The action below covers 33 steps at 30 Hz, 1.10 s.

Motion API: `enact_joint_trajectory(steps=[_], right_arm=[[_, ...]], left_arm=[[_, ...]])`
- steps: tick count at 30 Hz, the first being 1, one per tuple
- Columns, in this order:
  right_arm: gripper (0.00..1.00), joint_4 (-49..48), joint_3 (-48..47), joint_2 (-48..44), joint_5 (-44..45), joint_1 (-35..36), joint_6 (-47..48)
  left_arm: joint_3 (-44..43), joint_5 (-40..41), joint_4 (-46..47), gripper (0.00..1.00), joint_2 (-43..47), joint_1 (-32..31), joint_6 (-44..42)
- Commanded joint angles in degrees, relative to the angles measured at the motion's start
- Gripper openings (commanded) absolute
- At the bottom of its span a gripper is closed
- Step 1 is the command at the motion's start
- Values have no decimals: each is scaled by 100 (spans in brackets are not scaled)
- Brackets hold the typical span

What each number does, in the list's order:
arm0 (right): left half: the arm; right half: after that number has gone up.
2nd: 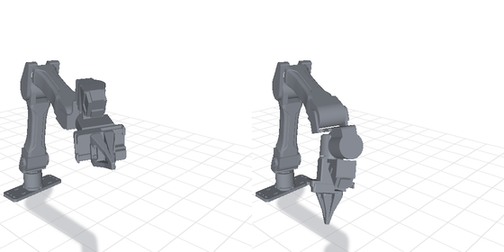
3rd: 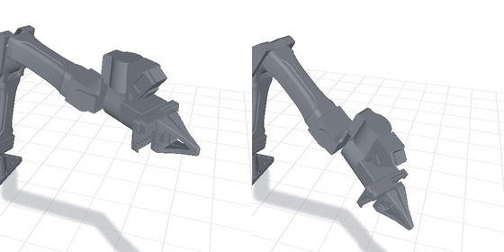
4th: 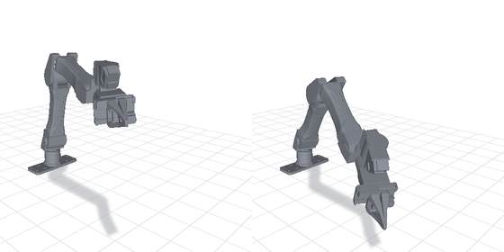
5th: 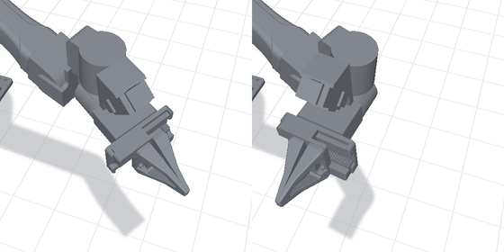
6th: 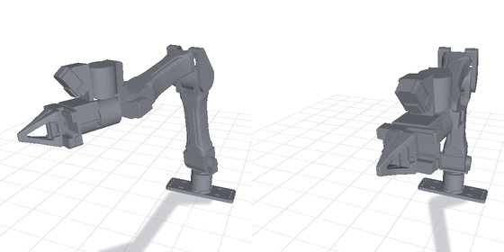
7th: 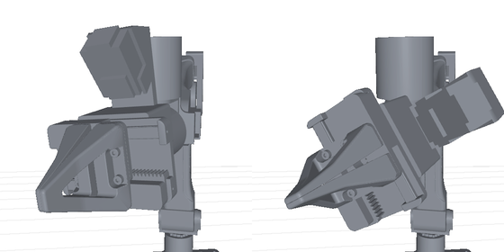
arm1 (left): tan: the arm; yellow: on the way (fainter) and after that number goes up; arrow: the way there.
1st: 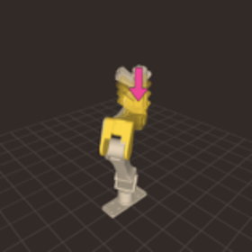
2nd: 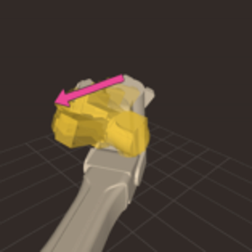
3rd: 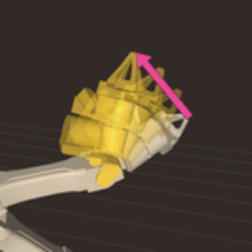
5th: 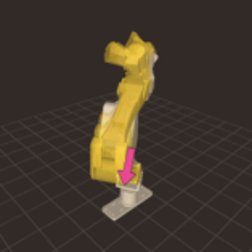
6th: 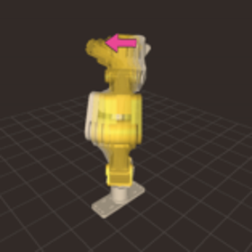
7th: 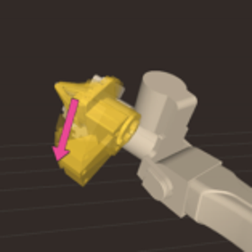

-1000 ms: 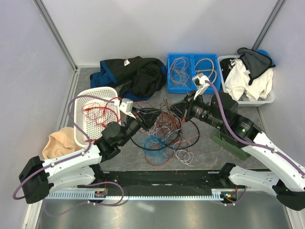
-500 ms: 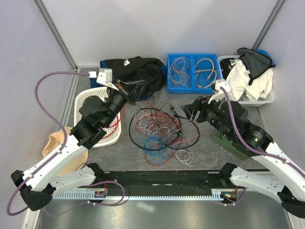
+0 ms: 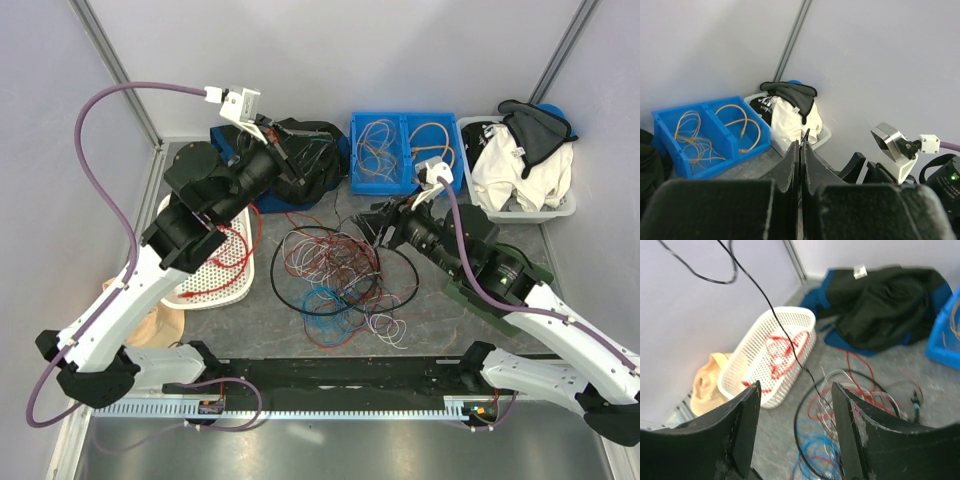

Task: Untangle the cables

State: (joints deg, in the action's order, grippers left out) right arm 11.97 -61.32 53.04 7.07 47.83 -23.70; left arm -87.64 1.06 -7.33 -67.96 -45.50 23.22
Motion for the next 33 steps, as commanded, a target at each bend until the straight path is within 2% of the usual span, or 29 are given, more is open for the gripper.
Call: enact_joint_trajectory(steps=[1, 6, 13, 15, 16, 17, 19, 20, 21, 23, 25, 28, 29, 30, 31, 33], right_arm=[[65, -1056, 24, -22, -276, 7, 182], [65, -1038, 23, 479, -206, 7, 305], [63, -1522, 147, 1164, -259, 7, 305], [58, -1566, 103, 1401, -75, 7, 314], [54, -1592, 94, 1472, -5, 15, 340], [40, -1636, 76, 1534, 66, 7, 340], [19, -1680, 32, 1648, 110, 7, 340], [4, -1715, 24, 1631, 128, 15, 340], [0, -1707, -11, 1579, 215, 15, 349], [0, -1549, -125, 1412, 399, 15, 401], [0, -1365, -528, 1122, 698, 7, 489], [0, -610, -1678, 1033, 979, 15, 700], [0, -155, -2021, 1138, 1041, 15, 744], [0, 58, -2651, 1208, 1103, 7, 797], [0, 234, -2935, 1270, 1182, 7, 832], [0, 657, -3585, 1446, 1270, 15, 850]], left_arm=[[-588, -423, -357, 2, -138, 6, -397], [-535, -449, -304, 2, -164, 6, -380], [-535, -475, -286, 2, -147, 6, -380], [-509, -466, -278, 2, -121, 6, -397], [-492, -449, -295, 2, -103, 6, -397], [-474, -431, -295, 2, -86, 6, -415], [-395, -370, -321, 2, -42, 6, -450], [-351, -326, -313, 2, 28, 6, -468], [-246, -195, -321, 2, 72, 6, -503], [-88, 76, -330, 2, 221, 6, -521], [298, 674, -330, 4, 362, 6, -451], [983, 1378, -286, 48, 678, 14, -310], [1159, 1519, -260, 70, 766, 23, -266], [1544, 1737, -182, 81, 976, 23, -170], [1748, 1835, -129, 99, 1082, 23, -134], [2317, 2020, 38, 100, 1320, 23, -12]])
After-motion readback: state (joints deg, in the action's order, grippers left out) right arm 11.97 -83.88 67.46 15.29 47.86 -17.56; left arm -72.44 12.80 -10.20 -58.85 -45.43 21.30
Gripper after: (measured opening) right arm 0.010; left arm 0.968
